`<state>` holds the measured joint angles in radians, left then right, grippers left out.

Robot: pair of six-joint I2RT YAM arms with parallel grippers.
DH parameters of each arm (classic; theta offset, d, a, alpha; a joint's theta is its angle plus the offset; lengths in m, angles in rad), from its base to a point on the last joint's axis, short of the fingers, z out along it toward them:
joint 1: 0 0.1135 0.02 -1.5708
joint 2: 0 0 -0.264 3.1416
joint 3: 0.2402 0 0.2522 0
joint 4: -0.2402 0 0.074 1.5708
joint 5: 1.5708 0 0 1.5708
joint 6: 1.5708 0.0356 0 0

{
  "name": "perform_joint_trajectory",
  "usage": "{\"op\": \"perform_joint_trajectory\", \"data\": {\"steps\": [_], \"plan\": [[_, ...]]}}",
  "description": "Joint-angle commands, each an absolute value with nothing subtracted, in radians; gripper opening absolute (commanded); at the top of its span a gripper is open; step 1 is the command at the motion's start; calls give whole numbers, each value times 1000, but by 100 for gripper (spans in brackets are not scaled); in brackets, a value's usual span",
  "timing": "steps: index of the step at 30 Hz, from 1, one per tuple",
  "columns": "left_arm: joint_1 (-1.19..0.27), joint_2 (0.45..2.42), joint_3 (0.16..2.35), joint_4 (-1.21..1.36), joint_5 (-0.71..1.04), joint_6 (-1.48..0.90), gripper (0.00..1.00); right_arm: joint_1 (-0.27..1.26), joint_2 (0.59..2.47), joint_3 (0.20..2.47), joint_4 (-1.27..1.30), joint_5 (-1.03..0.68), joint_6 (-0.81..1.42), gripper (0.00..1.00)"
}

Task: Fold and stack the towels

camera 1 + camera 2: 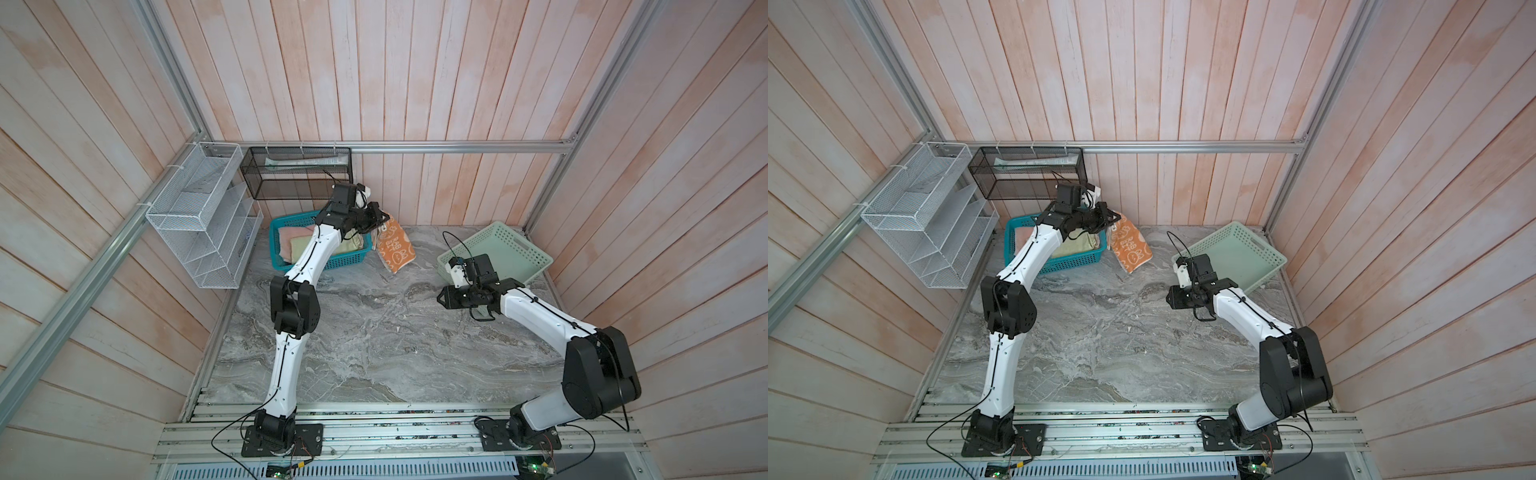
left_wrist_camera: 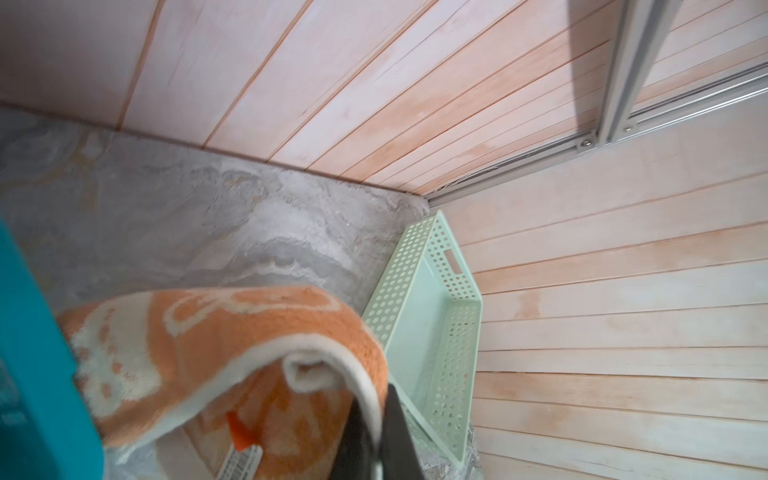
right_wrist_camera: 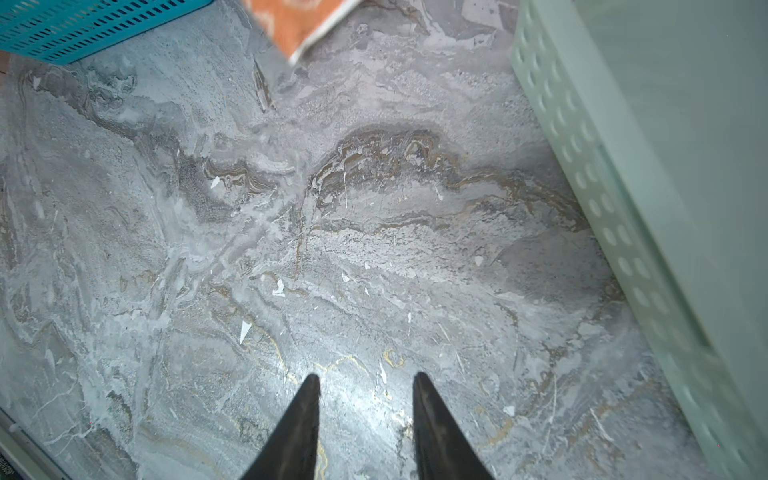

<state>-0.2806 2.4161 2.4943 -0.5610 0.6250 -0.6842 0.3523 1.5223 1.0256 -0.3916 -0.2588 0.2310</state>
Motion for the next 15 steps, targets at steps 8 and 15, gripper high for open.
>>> {"op": "perform_joint_trajectory", "data": {"steps": [8, 15], "plan": [[-221, 2371, 2405, -460, 661, -725, 0, 326, 1581, 1055, -387, -293, 201, 38], [-270, 2303, 2339, -486, 678, -699, 0, 325, 1573, 1072, -384, -299, 219, 38]]}}
